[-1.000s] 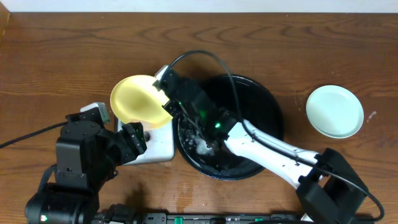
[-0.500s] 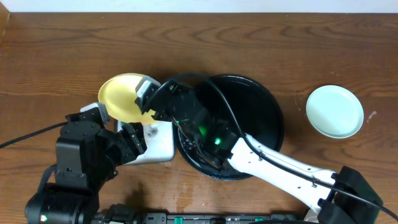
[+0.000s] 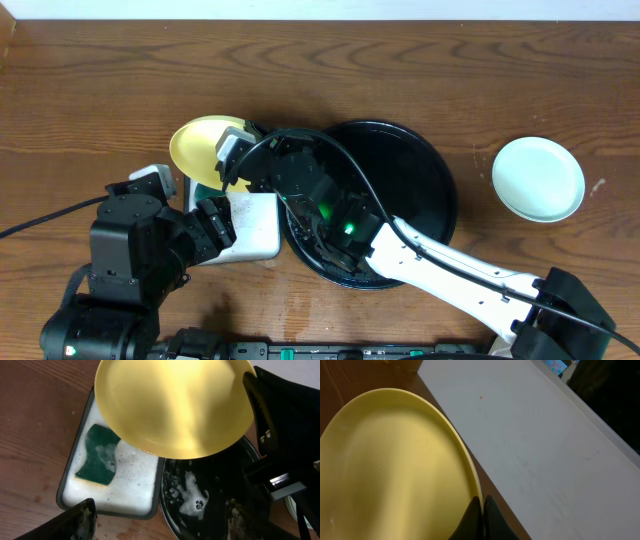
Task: Clean dirty plates on tray and stack at the side
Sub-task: 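Hold the yellow plate tilted over the white tray to drain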
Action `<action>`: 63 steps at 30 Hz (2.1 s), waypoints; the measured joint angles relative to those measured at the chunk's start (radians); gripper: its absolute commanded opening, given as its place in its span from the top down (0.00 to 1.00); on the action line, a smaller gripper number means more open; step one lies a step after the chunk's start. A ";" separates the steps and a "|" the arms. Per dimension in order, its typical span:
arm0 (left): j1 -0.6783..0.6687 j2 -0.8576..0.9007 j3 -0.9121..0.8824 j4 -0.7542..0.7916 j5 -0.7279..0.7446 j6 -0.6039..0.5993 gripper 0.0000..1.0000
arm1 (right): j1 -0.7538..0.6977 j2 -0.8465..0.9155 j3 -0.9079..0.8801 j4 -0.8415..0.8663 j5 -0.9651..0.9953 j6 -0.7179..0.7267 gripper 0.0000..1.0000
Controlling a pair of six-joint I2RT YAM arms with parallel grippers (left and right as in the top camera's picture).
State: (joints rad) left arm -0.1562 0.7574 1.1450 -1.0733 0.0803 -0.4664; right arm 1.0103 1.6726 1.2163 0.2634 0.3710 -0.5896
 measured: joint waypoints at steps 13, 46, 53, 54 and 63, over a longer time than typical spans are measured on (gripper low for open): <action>0.000 0.000 0.000 0.000 0.000 0.000 0.18 | 0.000 0.000 0.000 -0.009 0.007 -0.004 0.99; 0.000 0.000 0.000 0.000 0.000 0.000 0.17 | 0.002 -0.007 0.002 -0.090 0.168 0.111 0.99; 0.000 0.000 0.000 0.000 0.000 0.000 0.17 | -0.004 -0.008 0.002 -0.137 0.171 0.166 0.99; 0.000 0.000 0.000 0.000 0.000 0.000 0.17 | -0.005 -0.008 0.002 -0.141 0.181 0.174 0.99; 0.000 0.000 0.000 0.000 0.000 0.000 0.17 | -0.004 -0.018 0.002 -0.162 0.263 0.245 0.99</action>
State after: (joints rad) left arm -0.1562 0.7570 1.1450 -1.0733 0.0803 -0.4664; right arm 1.0061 1.6550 1.2182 0.1017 0.6338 -0.3443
